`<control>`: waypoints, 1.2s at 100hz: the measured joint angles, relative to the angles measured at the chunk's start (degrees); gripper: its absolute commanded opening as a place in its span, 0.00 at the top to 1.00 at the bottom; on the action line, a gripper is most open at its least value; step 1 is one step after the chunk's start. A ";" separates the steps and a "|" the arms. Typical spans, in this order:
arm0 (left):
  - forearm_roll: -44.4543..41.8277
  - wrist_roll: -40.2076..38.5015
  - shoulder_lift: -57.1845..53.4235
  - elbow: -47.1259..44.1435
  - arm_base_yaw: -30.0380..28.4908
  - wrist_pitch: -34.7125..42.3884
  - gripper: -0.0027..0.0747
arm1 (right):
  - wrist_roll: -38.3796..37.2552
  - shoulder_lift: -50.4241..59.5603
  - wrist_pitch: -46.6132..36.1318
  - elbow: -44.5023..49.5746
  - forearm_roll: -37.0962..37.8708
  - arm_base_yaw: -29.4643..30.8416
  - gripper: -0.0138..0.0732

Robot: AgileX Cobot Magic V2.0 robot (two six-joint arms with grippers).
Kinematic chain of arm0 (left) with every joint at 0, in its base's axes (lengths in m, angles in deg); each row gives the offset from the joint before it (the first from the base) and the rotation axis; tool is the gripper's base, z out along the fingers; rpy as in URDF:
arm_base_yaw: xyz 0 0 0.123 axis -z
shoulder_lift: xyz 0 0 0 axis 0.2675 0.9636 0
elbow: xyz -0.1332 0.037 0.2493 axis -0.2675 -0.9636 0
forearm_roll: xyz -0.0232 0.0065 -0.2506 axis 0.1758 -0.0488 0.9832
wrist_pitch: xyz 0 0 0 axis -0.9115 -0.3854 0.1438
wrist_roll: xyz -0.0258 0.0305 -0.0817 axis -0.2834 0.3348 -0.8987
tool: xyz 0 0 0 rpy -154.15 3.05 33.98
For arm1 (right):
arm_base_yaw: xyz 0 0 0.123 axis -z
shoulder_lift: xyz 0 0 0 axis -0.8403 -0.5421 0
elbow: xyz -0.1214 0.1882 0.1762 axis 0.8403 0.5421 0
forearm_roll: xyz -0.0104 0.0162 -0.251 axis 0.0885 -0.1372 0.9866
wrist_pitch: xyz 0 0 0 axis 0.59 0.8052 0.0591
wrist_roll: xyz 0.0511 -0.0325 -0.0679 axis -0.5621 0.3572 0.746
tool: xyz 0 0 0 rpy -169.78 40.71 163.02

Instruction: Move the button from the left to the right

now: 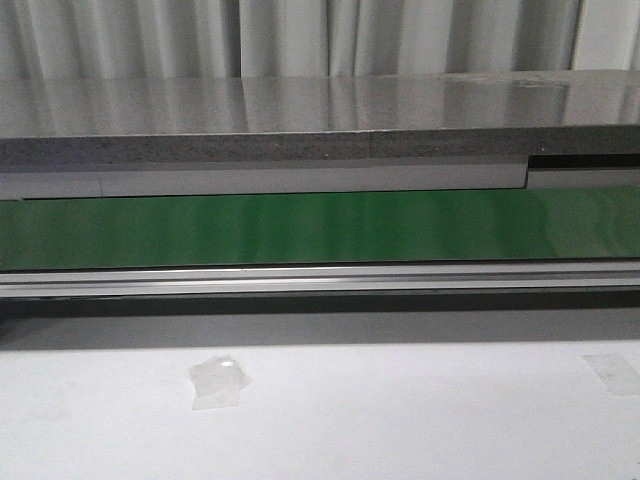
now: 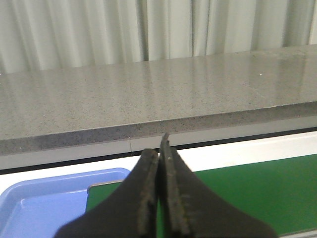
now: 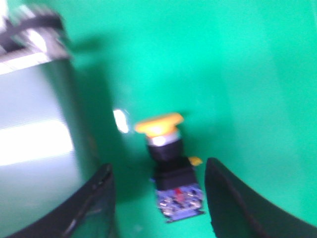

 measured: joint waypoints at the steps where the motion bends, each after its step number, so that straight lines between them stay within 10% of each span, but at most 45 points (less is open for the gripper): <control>1: 0.00 0.00 0.00 0.00 0.00 0.00 0.99 | 0.00 0.34 -0.11 0.00 -0.25 0.00 0.36; 73: 0.00 0.00 0.00 0.00 0.00 0.00 0.99 | 4.83 19.20 -7.04 0.99 -6.09 -17.46 0.36; 120: 0.00 0.00 0.00 0.00 0.00 0.00 0.99 | 5.26 40.09 -16.56 24.61 -6.09 -23.21 0.36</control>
